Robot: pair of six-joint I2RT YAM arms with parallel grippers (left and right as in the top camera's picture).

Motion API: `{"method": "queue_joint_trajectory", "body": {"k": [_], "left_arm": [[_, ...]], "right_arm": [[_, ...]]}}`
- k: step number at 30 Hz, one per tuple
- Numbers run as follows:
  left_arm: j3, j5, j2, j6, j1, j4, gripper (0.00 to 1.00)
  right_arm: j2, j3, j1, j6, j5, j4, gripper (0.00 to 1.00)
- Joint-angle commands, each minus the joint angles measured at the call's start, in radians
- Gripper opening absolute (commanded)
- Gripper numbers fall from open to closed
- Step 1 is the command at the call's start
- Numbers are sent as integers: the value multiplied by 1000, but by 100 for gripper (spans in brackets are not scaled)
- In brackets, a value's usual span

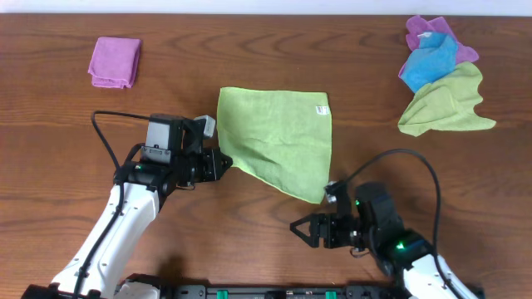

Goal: Fold the cloth

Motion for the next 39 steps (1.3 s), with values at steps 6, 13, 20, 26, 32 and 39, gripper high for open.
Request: {"method": "queue_joint_trajectory", "body": {"k": [6, 13, 20, 26, 32, 39], "left_arm": [[17, 6, -4, -4, -2, -3, 6], [17, 6, -4, -4, -2, -2, 6], [17, 6, -4, -4, -2, -2, 6], [17, 6, -4, -3, -2, -3, 6], [17, 6, -4, -3, -2, -3, 5], [17, 6, -4, -3, -2, -3, 6]], "right_arm": [[64, -28, 106, 111, 241, 101, 86], [237, -28, 109, 115, 245, 266, 86], [370, -28, 108, 160, 311, 399, 86], [372, -28, 75, 184, 385, 388, 87], [372, -28, -19, 193, 429, 369, 87], [372, -27, -119, 193, 425, 369, 88]]}}
